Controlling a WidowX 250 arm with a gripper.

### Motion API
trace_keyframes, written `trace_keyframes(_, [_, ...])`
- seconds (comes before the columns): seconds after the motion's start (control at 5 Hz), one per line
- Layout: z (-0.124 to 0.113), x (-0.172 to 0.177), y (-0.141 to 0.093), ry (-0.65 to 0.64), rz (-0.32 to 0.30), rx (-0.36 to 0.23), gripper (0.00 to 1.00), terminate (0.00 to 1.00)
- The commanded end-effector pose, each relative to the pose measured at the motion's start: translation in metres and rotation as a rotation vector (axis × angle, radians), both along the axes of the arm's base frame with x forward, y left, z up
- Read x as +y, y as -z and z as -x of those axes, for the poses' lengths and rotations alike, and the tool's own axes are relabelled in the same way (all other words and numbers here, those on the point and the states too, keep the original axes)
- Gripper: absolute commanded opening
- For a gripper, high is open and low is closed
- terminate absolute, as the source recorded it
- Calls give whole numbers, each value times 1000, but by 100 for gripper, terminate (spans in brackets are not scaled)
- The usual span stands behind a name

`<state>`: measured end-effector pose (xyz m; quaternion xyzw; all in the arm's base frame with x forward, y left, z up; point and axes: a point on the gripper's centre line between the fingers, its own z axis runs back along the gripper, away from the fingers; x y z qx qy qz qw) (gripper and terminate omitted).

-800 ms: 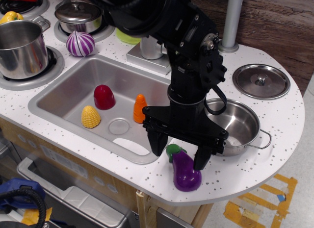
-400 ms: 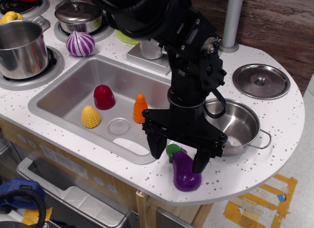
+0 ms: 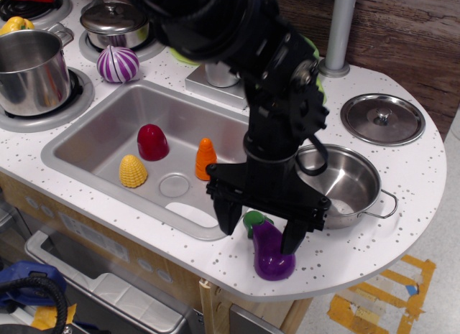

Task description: Put eggplant in pot or pan

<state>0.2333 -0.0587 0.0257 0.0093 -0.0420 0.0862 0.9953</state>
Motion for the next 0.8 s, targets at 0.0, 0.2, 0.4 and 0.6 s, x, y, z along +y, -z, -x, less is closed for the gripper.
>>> trace_keyframes(0.0, [-11,-8,2,-10,31,-81,100,0])
trace_keyframes(0.2, [-15,-9,2,-16,35,-86,100,0])
trace_keyframes(0.4, [-19,-10,15,-26,50,-94,100,0])
trace_keyframes(0.6, [-20,-9,24,-39,55,-103,100,0])
